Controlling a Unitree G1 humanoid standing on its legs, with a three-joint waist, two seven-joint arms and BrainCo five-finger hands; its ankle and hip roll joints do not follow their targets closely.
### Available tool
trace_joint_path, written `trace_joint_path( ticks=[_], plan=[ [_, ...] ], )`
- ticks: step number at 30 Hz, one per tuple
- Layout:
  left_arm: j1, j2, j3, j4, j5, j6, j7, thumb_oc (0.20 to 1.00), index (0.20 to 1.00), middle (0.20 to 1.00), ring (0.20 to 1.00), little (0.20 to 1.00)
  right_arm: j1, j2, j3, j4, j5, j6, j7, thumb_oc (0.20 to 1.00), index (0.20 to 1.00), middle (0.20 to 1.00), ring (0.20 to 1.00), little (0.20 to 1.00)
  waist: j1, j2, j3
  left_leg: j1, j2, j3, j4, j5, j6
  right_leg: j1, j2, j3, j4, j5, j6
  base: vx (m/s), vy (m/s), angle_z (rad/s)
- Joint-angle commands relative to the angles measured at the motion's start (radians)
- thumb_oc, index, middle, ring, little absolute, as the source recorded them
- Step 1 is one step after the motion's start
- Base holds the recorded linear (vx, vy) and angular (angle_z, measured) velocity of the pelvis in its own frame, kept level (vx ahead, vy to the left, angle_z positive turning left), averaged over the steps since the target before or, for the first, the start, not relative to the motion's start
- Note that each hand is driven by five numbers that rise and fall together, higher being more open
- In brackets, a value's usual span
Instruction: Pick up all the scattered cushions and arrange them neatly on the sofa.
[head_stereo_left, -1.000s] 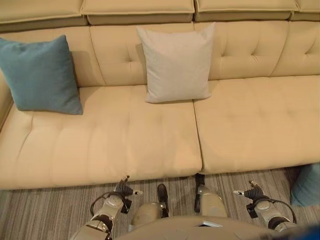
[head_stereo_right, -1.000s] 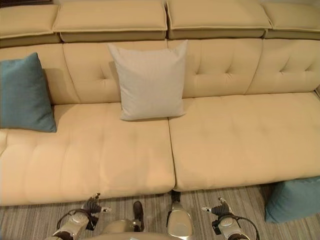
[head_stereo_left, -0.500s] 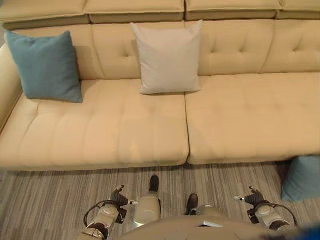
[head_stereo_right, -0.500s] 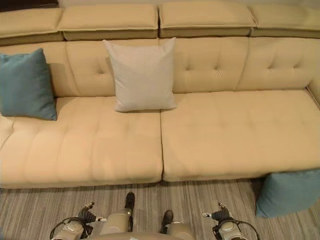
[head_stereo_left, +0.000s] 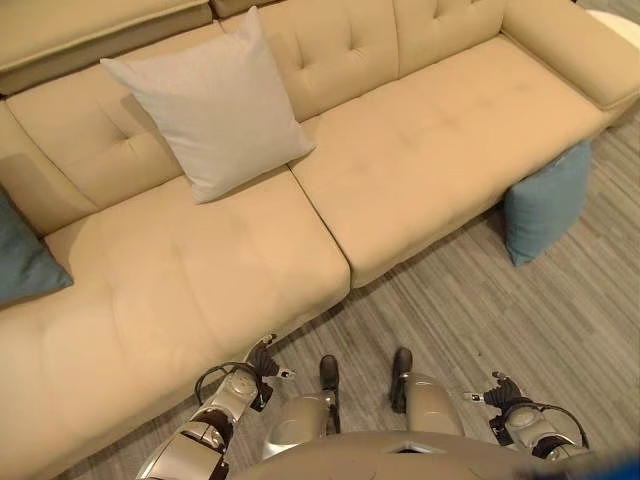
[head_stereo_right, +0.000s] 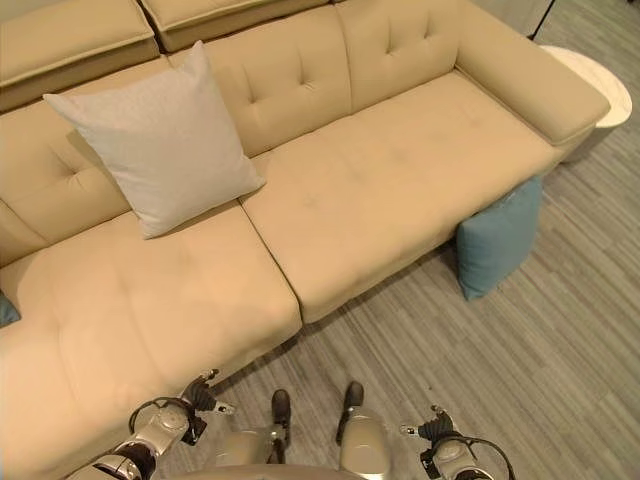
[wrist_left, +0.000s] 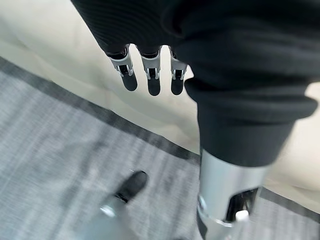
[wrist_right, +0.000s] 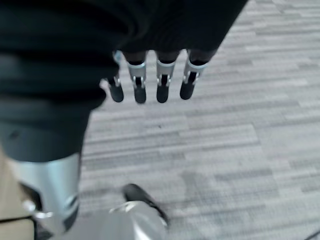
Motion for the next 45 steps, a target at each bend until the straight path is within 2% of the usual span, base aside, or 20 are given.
trace_joint_path(
  ticks=[1,2,4,5,8,9,11,12,15,16,17,20,21,25,27,28,34,39,42,45],
  plan=[
    [0.037,-0.002,0.054,0.039,-0.005,-0.005,0.004,1.0,1.0,1.0,1.0,1.0,0.004,-0.017,0.001,0.011,0.007,-0.008,-0.012,1.0,1.0,1.0,1.0,1.0,0.075,-0.042,-0.072,-0.045,0.022,-0.026,0.04,-0.053,-0.098,0.082,-0.007,-0.091,-0.136,0.101,-0.003,-0.17,-0.091,-0.83],
    [0.045,-0.006,0.063,0.04,-0.007,-0.005,0.0,1.0,1.0,1.0,1.0,1.0,0.004,-0.012,0.0,0.017,0.002,-0.004,-0.014,1.0,1.0,1.0,1.0,1.0,0.098,-0.057,-0.088,-0.046,0.026,0.011,0.04,-0.055,-0.107,0.138,-0.014,-0.141,-0.211,0.105,0.008,-0.18,-0.207,-1.56],
    [0.045,-0.011,0.064,0.04,-0.016,-0.004,0.005,1.0,1.0,1.0,1.0,1.0,0.002,-0.012,-0.003,0.003,0.022,-0.004,-0.021,1.0,1.0,1.0,1.0,1.0,0.091,-0.06,-0.081,-0.067,0.045,0.034,0.087,-0.044,-0.119,0.137,0.02,-0.078,-0.255,0.095,0.008,-0.16,-0.223,-1.56],
    [0.039,-0.019,0.062,0.04,-0.028,0.0,0.009,1.0,1.0,1.0,1.0,1.0,0.007,-0.015,-0.019,-0.01,0.051,-0.009,-0.03,1.0,1.0,1.0,1.0,1.0,0.072,-0.058,-0.067,-0.075,0.055,0.029,0.119,-0.044,-0.128,0.131,0.043,-0.033,-0.27,0.097,-0.003,-0.12,-0.15,-0.69],
    [0.03,-0.032,0.042,0.037,-0.02,0.002,0.006,1.0,1.0,1.0,1.0,1.0,0.023,-0.021,-0.042,-0.013,0.087,-0.016,-0.035,1.0,1.0,1.0,1.0,1.0,0.045,-0.052,-0.046,-0.096,0.069,0.014,0.188,-0.052,-0.137,0.137,0.058,-0.013,-0.287,0.102,-0.02,-0.09,-0.082,-0.22],
    [0.029,-0.035,0.039,0.035,-0.021,0.004,0.007,1.0,1.0,1.0,1.0,1.0,0.026,-0.023,-0.043,-0.012,0.09,-0.015,-0.035,1.0,1.0,1.0,1.0,1.0,0.043,-0.049,-0.043,-0.095,0.068,-0.001,0.195,-0.058,-0.139,0.137,0.064,-0.004,-0.287,0.104,-0.026,-0.07,-0.003,-0.23],
    [0.024,-0.047,0.023,0.026,-0.023,0.001,0.007,1.0,1.0,1.0,1.0,1.0,0.035,-0.025,-0.042,0.0,0.089,-0.016,-0.039,1.0,1.0,1.0,1.0,1.0,0.046,-0.049,-0.033,-0.092,0.03,-0.081,0.213,-0.081,-0.144,0.131,0.072,0.018,-0.289,0.118,-0.032,-0.04,0.026,-0.6],
    [0.023,-0.058,0.015,0.026,-0.028,-0.001,0.008,1.0,1.0,1.0,1.0,1.0,0.044,-0.029,-0.044,0.011,0.082,-0.014,-0.041,1.0,1.0,1.0,1.0,1.0,0.05,-0.049,-0.037,-0.08,-0.011,-0.173,0.2,-0.101,-0.146,0.125,0.084,0.057,-0.304,0.139,-0.025,-0.02,0.047,-0.87],
    [0.018,-0.07,0.003,0.032,-0.023,-0.004,0.013,1.0,1.0,1.0,1.0,1.0,0.043,-0.033,-0.041,0.018,0.073,-0.009,-0.04,1.0,1.0,1.0,1.0,1.0,0.045,-0.047,-0.047,-0.066,-0.041,-0.226,0.173,-0.12,-0.137,0.109,0.094,0.121,-0.337,0.168,-0.006,-0.02,0.103,-1.06],
    [0.013,-0.07,0.0,0.037,-0.009,-0.001,0.011,1.0,1.0,1.0,1.0,1.0,0.034,-0.034,-0.039,0.023,0.064,-0.003,-0.037,1.0,1.0,1.0,1.0,1.0,0.037,-0.044,-0.049,-0.055,-0.04,-0.213,0.15,-0.122,-0.125,0.084,0.092,0.158,-0.335,0.179,0.009,-0.07,0.273,-1.53],
    [0.008,-0.058,-0.004,0.038,-0.001,0.0,0.016,1.0,1.0,1.0,1.0,1.0,0.02,-0.03,-0.028,0.025,0.054,0.006,-0.036,1.0,1.0,1.0,1.0,1.0,0.029,-0.049,-0.039,-0.05,-0.027,-0.165,0.129,-0.115,-0.119,0.029,0.081,0.188,-0.295,0.193,0.029,-0.07,0.243,-1.62],
    [0.007,-0.049,-0.001,0.041,-0.001,0.0,0.021,1.0,1.0,1.0,1.0,1.0,0.014,-0.027,-0.029,0.024,0.056,0.009,-0.036,1.0,1.0,1.0,1.0,1.0,0.03,-0.055,-0.032,-0.04,-0.016,-0.119,0.114,-0.111,-0.11,-0.001,0.072,0.198,-0.263,0.196,0.04,-0.05,0.13,-1.25],
    [0.005,-0.044,0.0,0.042,-0.002,0.001,0.022,1.0,1.0,1.0,1.0,1.0,0.014,-0.025,-0.03,0.021,0.059,0.009,-0.037,1.0,1.0,1.0,1.0,1.0,0.028,-0.058,-0.025,-0.037,-0.012,-0.1,0.113,-0.109,-0.105,-0.017,0.068,0.191,-0.238,0.194,0.045,-0.06,0.099,-1.14],
    [0.002,-0.02,0.023,0.056,-0.002,0.003,0.025,1.0,1.0,1.0,1.0,1.0,0.014,-0.004,-0.021,0.03,0.048,0.004,-0.034,1.0,1.0,1.0,1.0,1.0,0.053,-0.055,-0.025,0.005,0.018,-0.016,0.063,-0.099,-0.098,-0.003,0.002,-0.066,-0.181,0.161,0.025,-0.03,0.052,-0.8],
    [0.007,-0.021,0.029,0.056,-0.008,0.002,0.026,1.0,1.0,1.0,1.0,1.0,0.013,-0.002,-0.023,0.03,0.049,0.005,-0.032,1.0,1.0,1.0,1.0,1.0,0.054,-0.055,-0.027,0.018,0.021,-0.002,0.051,-0.098,-0.099,-0.009,-0.003,-0.082,-0.173,0.168,0.025,0.04,-0.032,-0.89],
    [0.011,-0.018,0.034,0.055,-0.009,0.002,0.024,1.0,1.0,1.0,1.0,1.0,0.016,-0.005,-0.022,0.029,0.049,0.005,-0.031,1.0,1.0,1.0,1.0,1.0,0.055,-0.06,-0.035,0.026,0.02,0.008,0.046,-0.096,-0.102,0.015,0.004,-0.086,-0.219,0.167,0.022,0.1,-0.119,-0.25],
    [0.01,-0.037,0.024,0.052,-0.024,0.007,0.02,1.0,1.0,1.0,1.0,1.0,0.028,-0.017,-0.034,0.012,0.076,-0.005,-0.034,1.0,1.0,1.0,1.0,1.0,0.039,-0.045,-0.047,0.039,0.031,-0.005,0.049,-0.098,-0.12,0.049,0.05,-0.027,-0.284,0.172,0.004,0.1,-0.147,0.0],
    [0.011,-0.067,0.016,0.035,-0.051,0.006,0.012,1.0,1.0,1.0,1.0,1.0,0.041,-0.034,-0.057,0.015,0.102,-0.016,-0.048,1.0,1.0,1.0,1.0,1.0,0.024,-0.036,-0.017,-0.069,0.045,-0.028,0.298,-0.139,-0.157,0.085,0.049,-0.03,-0.305,0.147,-0.026,0.05,-0.16,0.39],
    [0.014,-0.072,0.015,0.038,-0.059,0.006,0.016,1.0,1.0,1.0,1.0,1.0,0.04,-0.036,-0.061,0.019,0.12,-0.017,-0.054,1.0,1.0,1.0,1.0,1.0,0.028,-0.035,-0.008,-0.132,0.051,-0.01,0.337,-0.124,-0.156,0.112,0.05,-0.042,-0.322,0.134,-0.036,0.13,-0.089,0.13],
    [0.025,-0.072,0.031,0.06,-0.067,0.01,0.018,1.0,1.0,1.0,1.0,1.0,0.041,-0.034,-0.058,0.02,0.122,-0.017,-0.058,1.0,1.0,1.0,1.0,1.0,0.047,-0.026,-0.012,-0.178,0.032,0.001,0.23,-0.058,-0.149,0.147,0.082,-0.038,-0.349,0.121,-0.032,0.25,-0.048,-0.03]
  ],
)
